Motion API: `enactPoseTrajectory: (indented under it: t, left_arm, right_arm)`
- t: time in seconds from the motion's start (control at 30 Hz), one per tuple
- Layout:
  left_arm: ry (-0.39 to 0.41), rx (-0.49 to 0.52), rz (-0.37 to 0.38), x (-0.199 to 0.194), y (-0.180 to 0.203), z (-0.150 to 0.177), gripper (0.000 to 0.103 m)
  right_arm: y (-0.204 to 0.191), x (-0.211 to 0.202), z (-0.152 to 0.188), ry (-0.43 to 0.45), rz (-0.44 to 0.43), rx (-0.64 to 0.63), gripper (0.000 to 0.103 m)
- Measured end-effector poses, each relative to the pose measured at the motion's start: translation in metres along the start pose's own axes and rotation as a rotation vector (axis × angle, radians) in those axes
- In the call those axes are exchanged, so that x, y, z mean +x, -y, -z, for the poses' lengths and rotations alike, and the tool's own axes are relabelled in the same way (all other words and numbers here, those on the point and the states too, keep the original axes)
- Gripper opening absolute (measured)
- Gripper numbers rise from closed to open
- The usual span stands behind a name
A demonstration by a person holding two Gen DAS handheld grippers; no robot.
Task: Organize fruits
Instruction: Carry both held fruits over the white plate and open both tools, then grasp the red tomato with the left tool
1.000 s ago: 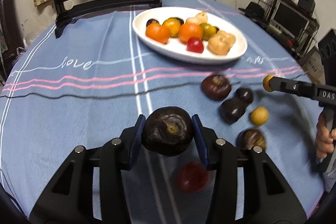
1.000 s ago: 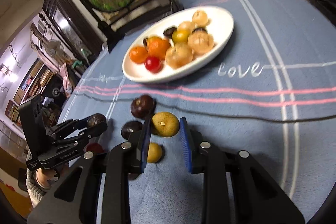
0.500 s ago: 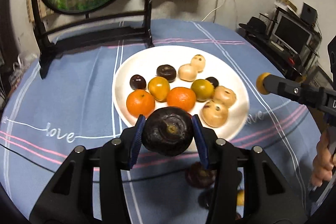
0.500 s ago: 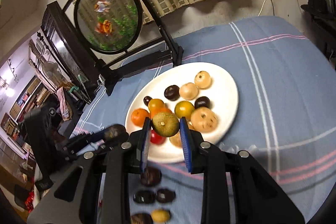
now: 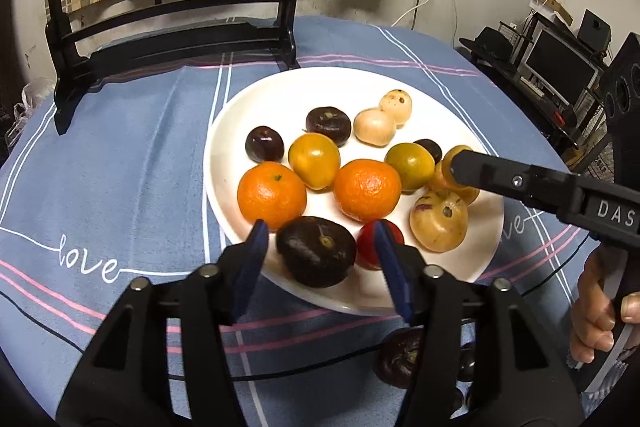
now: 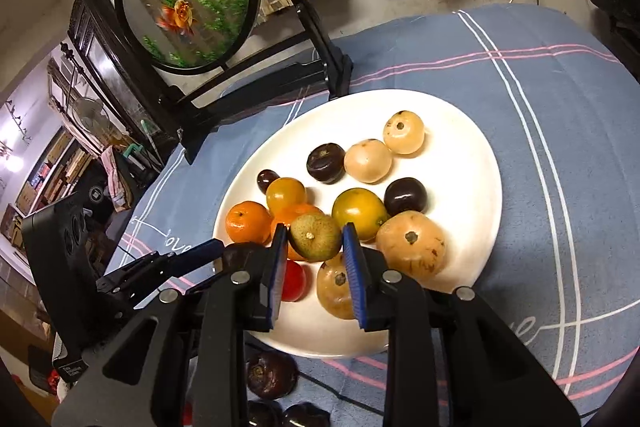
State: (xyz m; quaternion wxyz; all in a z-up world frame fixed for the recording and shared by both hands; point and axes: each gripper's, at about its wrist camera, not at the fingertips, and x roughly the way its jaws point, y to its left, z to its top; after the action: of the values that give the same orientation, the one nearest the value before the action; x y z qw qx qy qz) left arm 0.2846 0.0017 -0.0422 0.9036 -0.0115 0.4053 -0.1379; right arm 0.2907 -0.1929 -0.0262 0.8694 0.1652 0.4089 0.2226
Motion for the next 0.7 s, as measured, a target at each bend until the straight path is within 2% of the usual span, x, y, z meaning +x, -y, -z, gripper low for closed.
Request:
enactPoseTrajectory:
  t: [0.13,0.17,0.2,0.27,0.43,0.57,0.7]
  left_arm:
    - [0.017,-0.003,0.004,-0.009,0.001,-0.001,0.063]
    - [0.020,-0.001,0.002,-0.010,0.002,-0.001,0.064]
    - [0.024,0.003,-0.002,-0.012,0.003,0.000,0.065]
    - [0.026,0.009,-0.006,-0.014,0.004,0.001,0.065]
    - [0.041,0.005,-0.008,-0.028,-0.001,0.007,0.066]
    - [0.064,-0.005,-0.013,-0.054,-0.011,0.024,0.067]
    - [0.098,-0.001,-0.022,-0.086,-0.016,0.053,0.069]
  right_arm:
    - [-0.007,-0.012,-0.001,0.021,-0.021,-0.008,0.035]
    - [-0.009,-0.014,-0.002,0.026,-0.014,-0.012,0.063]
    - [-0.010,-0.018,-0.002,0.043,-0.004,-0.014,0.082]
    - [-0.013,-0.030,-0.002,0.110,-0.002,-0.028,0.083]
    - [-0.029,-0.064,-0.003,0.184,-0.023,-0.076,0.083]
    - [-0.043,-0.090,0.009,0.216,-0.045,-0.118,0.086]
    - [-0.047,-0.102,0.032,0.199,-0.038,-0.134,0.088]
